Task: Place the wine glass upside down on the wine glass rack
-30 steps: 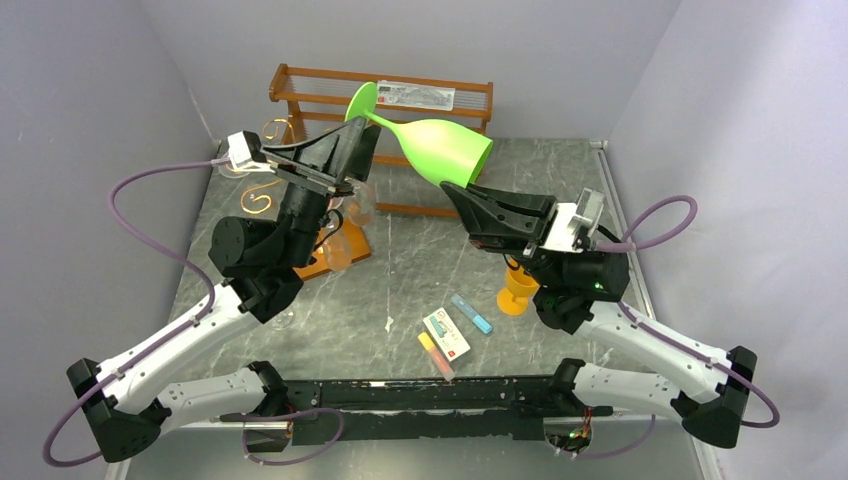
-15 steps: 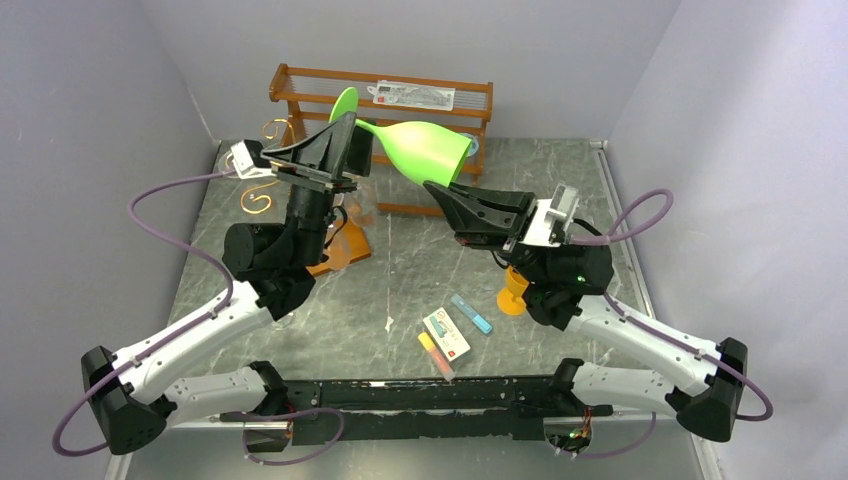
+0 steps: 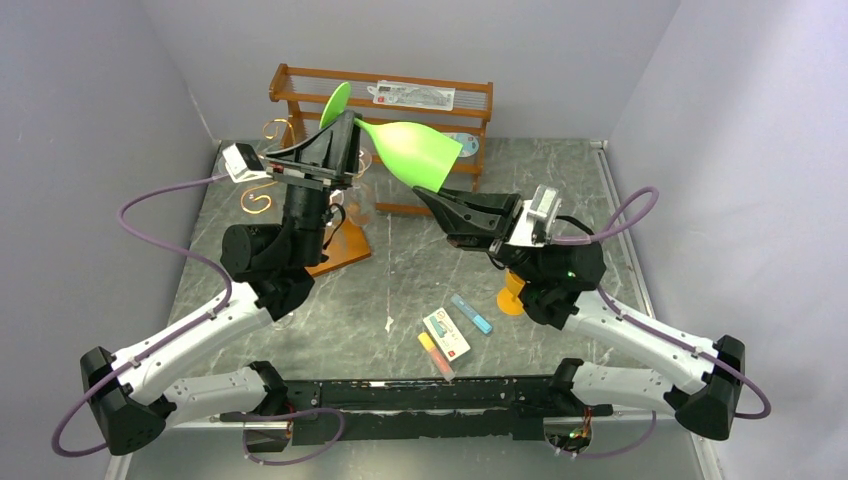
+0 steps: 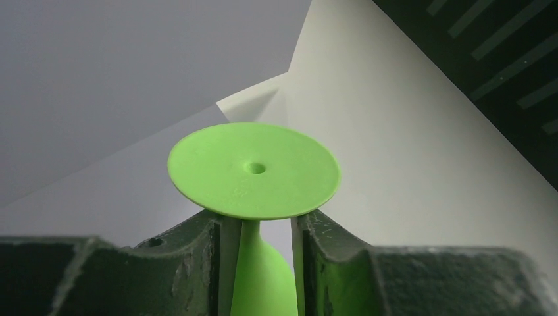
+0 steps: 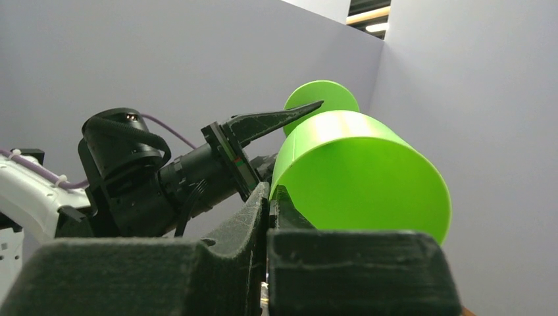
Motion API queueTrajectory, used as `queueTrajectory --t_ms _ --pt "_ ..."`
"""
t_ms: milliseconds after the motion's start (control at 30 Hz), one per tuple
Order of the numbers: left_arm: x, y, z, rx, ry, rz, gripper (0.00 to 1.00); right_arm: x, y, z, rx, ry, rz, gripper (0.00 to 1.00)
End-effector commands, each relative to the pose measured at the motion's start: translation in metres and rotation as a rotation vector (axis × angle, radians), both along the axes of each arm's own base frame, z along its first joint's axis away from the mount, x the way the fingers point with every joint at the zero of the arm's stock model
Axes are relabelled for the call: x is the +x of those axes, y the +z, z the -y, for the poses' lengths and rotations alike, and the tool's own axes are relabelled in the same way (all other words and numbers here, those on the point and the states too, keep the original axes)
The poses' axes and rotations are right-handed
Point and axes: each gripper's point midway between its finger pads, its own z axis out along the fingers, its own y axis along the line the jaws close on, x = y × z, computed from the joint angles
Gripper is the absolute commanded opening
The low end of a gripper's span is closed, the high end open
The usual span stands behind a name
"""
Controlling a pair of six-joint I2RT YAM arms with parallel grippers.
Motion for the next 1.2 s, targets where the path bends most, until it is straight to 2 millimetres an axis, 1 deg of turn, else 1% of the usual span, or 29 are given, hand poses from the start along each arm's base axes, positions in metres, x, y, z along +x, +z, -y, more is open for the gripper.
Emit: queueTrajectory --t_ms 0,133,233,333,400,467,533,567,600,667,733,800,867,967,1000,1167 --pt "-0.011 0.026 -0.025 -0.076 0.068 0.074 0.34 0.002 -0.019 -0.003 -0.056 -0.004 -0.026 0.00" --pt "-0.009 0.024 -0.026 -0.052 0.101 0.073 0.21 0.000 -0.025 -0.006 -0.085 0.020 -0.048 0.00" --pt "-0.008 0.024 -0.025 -0.028 0.121 0.078 0.06 -0.003 -0.028 -0.009 -0.101 0.054 -0.077 0.00" --pt "-0.009 0.025 -0.025 0.010 0.152 0.091 0.05 -0.003 -0.031 -0.008 -0.092 0.078 -0.129 0.01" --pt "-0.009 0.025 -0.026 0.060 0.192 0.096 0.05 -0.002 -0.034 -0.006 -0.082 0.082 -0.167 0.08" --pt "-0.008 0.022 -0.025 0.129 0.231 0.091 0.05 0.000 -0.038 -0.002 -0.079 0.075 -0.205 0.21" --pt "-0.007 0.019 -0.026 0.204 0.273 0.081 0.05 0.004 -0.043 0.004 -0.071 0.053 -0.251 0.39" --pt "-0.006 0.015 -0.025 0.250 0.289 0.079 0.05 0.005 -0.049 0.005 -0.077 0.046 -0.276 0.46" --pt "-0.007 0.009 -0.023 0.297 0.294 0.078 0.05 0.006 -0.055 0.006 -0.090 0.043 -0.294 0.52" --pt "-0.009 -0.002 -0.020 0.398 0.305 0.089 0.05 0.005 -0.071 0.008 -0.131 0.037 -0.330 0.58" --pt "-0.012 -0.015 -0.014 0.514 0.306 0.100 0.05 0.002 -0.089 0.010 -0.187 0.037 -0.372 0.62" --pt "-0.021 -0.024 -0.009 0.619 0.295 0.144 0.05 -0.002 -0.107 0.013 -0.247 0.039 -0.404 0.64" --pt "-0.032 -0.030 -0.004 0.715 0.287 0.212 0.05 -0.008 -0.116 0.017 -0.292 0.042 -0.429 0.66" --pt "-0.041 -0.044 0.001 0.858 0.287 0.287 0.05 -0.021 -0.117 0.022 -0.351 0.072 -0.412 0.68" --pt "-0.043 -0.051 0.003 0.916 0.286 0.308 0.05 -0.025 -0.114 0.022 -0.366 0.086 -0.399 0.68" --pt "-0.057 -0.079 0.009 1.137 0.258 0.421 0.05 -0.035 -0.104 0.018 -0.386 0.150 -0.413 0.68"
